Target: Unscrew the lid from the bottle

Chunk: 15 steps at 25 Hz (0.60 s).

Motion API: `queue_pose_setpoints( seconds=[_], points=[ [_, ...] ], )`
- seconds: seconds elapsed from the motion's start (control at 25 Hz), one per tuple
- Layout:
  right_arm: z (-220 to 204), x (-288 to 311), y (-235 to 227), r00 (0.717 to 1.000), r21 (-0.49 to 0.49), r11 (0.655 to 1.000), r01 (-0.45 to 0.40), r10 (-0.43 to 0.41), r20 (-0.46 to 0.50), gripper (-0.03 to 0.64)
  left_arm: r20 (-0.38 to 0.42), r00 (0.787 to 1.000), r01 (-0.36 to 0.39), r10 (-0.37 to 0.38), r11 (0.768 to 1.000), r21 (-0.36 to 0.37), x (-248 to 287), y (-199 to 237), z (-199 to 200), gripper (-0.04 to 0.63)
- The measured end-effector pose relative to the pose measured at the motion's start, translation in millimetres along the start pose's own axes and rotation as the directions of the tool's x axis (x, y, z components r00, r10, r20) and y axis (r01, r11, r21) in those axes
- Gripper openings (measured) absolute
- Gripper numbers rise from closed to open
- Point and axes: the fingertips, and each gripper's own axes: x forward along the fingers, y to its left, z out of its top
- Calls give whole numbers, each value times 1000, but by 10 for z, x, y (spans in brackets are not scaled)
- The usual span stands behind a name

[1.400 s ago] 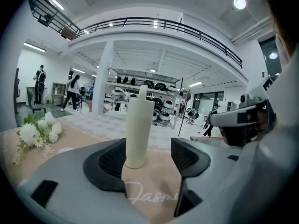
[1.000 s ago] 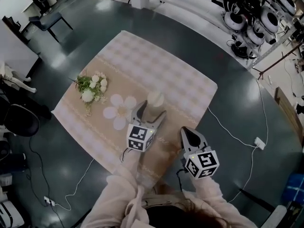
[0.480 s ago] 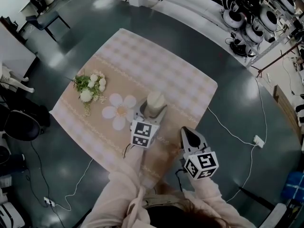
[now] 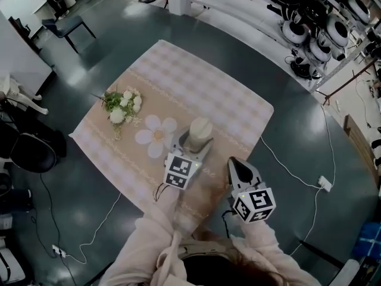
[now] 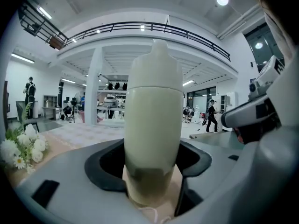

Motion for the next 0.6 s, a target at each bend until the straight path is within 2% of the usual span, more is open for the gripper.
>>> queue_pose_setpoints(
  seconds=[0.16, 0.6],
  points=[
    [121, -133, 167, 999, -16, 999, -43, 43, 29, 14, -13, 1000, 7, -7, 1000, 7, -281, -141, 46, 314],
    [410, -516, 770, 978, -76, 980, -185, 192, 88, 14, -50, 998, -36, 34, 999, -40, -1156, -430, 57, 314]
  ],
)
